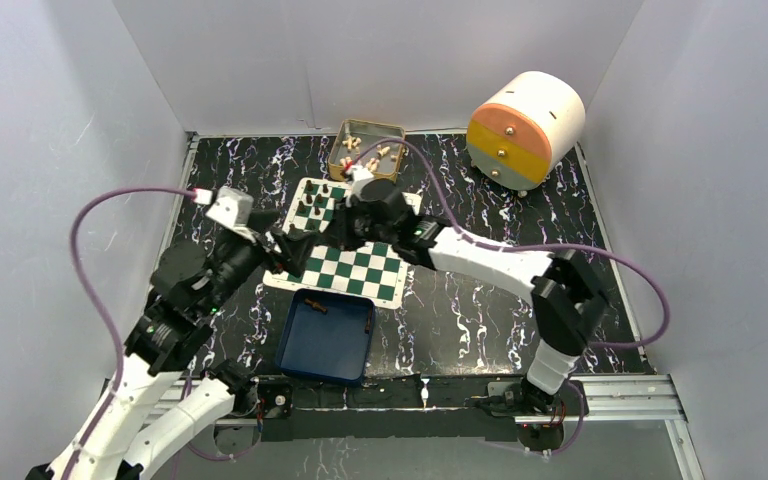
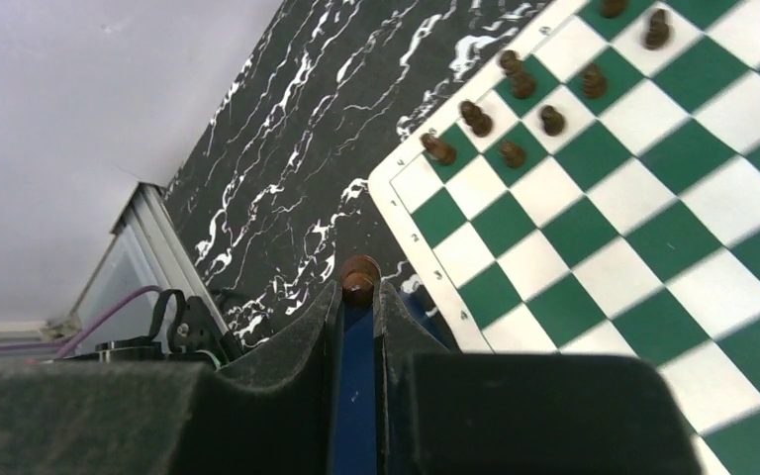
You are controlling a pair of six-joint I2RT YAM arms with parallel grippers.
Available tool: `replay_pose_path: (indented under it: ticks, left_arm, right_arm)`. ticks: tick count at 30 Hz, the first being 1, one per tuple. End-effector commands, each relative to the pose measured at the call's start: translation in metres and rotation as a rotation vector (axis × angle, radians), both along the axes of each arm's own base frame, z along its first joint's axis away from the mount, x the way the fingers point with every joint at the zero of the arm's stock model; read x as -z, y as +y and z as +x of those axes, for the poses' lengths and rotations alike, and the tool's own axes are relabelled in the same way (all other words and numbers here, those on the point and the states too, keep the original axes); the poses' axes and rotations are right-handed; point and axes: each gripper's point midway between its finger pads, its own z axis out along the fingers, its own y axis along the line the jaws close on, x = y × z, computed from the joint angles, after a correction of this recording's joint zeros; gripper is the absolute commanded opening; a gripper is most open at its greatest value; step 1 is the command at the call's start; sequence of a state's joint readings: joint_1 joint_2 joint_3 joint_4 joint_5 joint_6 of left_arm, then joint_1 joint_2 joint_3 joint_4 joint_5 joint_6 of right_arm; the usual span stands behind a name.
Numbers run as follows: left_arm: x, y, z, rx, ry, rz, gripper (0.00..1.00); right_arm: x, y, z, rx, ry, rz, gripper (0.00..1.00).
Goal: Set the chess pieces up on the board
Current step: Place the chess piece on the chessboard.
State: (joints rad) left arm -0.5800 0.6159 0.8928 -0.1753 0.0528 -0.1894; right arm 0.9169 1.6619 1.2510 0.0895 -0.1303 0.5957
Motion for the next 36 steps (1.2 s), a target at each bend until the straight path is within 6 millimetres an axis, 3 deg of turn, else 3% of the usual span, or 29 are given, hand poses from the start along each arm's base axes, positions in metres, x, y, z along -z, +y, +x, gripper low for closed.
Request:
replay_pose_path:
  ticks: [1, 5, 15, 21, 36]
  left_arm:
    - [-0.042, 0.036, -0.012, -0.128, -0.086, -0.017, 0.94]
    - [-0.076, 0.08, -0.02, -0.346, -0.075, -0.232, 0.94]
    - [-0.111, 0.126, -0.048, -0.468, -0.179, -0.33, 0.95]
    - [-0.115, 0.127, -0.051, -0.459, -0.198, -0.301, 0.96]
    - [-0.104, 0.122, -0.053, -0.43, -0.191, -0.321, 0.96]
  right_arm:
    - [-0.011, 0.036, 0.001, -0.052, -0.147, -0.063, 0.15]
    - [0.015, 0.06, 0.001, -0.085, -0.183, -0.141, 0.15]
    - [0.071, 0.107, 0.013, -0.102, -0.312, -0.344, 0.15]
    - [0.098, 0.115, 0.023, -0.089, -0.304, -0.416, 0.15]
    - [0.117, 0.106, 0.034, -0.055, -0.322, -0.504, 0.15]
